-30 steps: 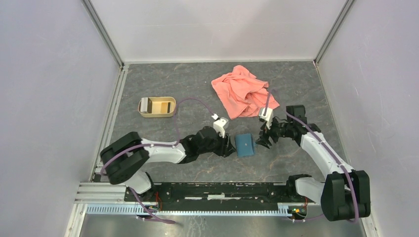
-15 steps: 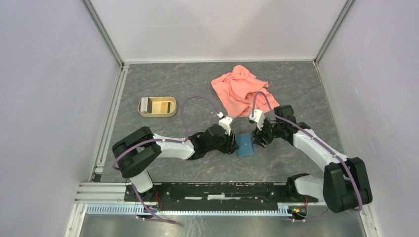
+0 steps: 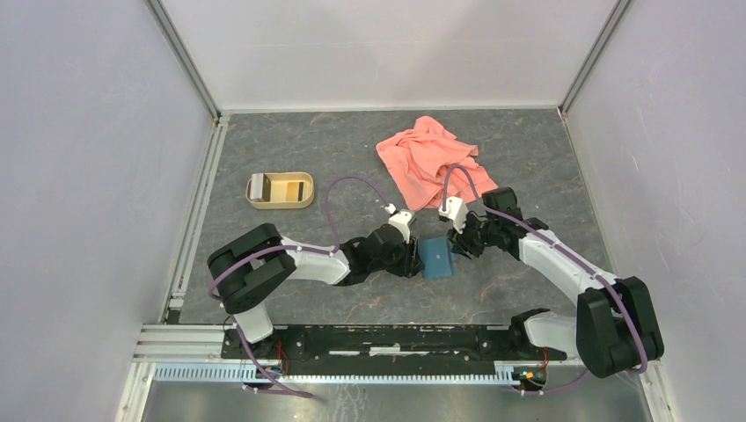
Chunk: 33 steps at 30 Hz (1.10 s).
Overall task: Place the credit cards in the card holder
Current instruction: Move the card holder to the center of the board.
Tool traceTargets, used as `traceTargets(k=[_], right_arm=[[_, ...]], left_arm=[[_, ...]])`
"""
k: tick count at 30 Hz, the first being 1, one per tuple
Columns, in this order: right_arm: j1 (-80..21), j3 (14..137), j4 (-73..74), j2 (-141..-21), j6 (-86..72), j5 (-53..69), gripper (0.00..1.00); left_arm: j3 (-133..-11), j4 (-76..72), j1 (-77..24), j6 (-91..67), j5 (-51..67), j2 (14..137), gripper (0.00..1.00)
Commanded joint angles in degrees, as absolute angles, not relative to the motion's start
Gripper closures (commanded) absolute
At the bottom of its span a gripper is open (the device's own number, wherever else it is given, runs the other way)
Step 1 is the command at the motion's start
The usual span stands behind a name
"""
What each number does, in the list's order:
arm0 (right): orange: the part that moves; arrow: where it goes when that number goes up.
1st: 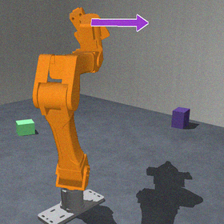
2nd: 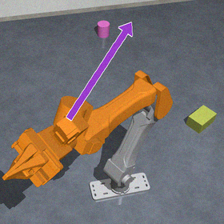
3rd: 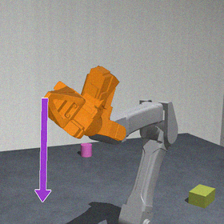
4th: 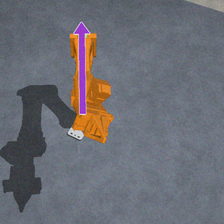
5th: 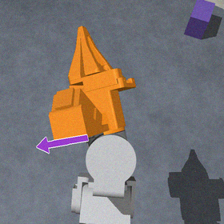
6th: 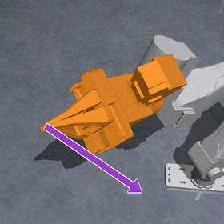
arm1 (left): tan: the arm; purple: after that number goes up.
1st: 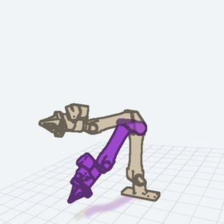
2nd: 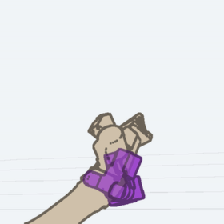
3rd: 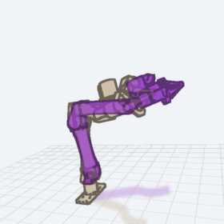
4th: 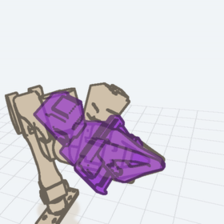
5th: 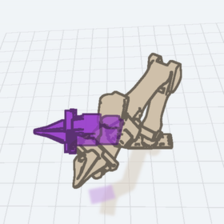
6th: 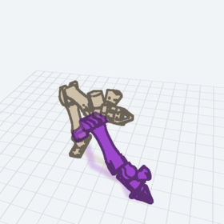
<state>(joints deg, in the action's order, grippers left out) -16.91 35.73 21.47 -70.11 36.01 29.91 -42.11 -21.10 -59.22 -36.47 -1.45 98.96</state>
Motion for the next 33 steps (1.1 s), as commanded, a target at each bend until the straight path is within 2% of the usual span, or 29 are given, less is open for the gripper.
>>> traceTargets(k=[1, 6, 8, 12, 18, 28, 33], right_arm=[[-17.3, 36.7, 20.0, -69.6, 34.1, 26.5, 0.67], [-17.4, 36.6, 19.8, -68.3, 33.7, 25.7, 0.93], [-17.3, 36.8, 19.9, -68.0, 33.5, 25.9, 1.0], [-17.3, 37.7, 20.3, -67.9, 33.2, 27.7, 1.0], [-17.2, 41.1, 19.2, -70.6, 32.7, 29.6, 1.0], [-17.3, 41.9, 17.4, -73.4, 34.6, 30.1, 1.0], [-17.3, 40.3, 17.3, -72.5, 35.9, 29.9, 1.0]], left_arm=[[-43.3, -20.4, -59.6, -39.3, -2.5, 100.0, 0.52], [-43.3, -20.8, -59.7, -40.3, -1.9, 100.0, 0.53], [-43.5, -21.1, -59.8, -41.2, -1.5, 100.2, 0.54], [-43.8, -22.2, -60.4, -43.2, -0.5, 101.5, 0.59], [-44.1, -28.2, -61.3, -48.0, 2.8, 104.9, 0.61], [-50.7, -35.5, -61.6, -50.8, 7.9, 112.1, 0.56], [-47.0, -42.3, -60.6, -50.9, 9.8, 109.8, 0.54]])
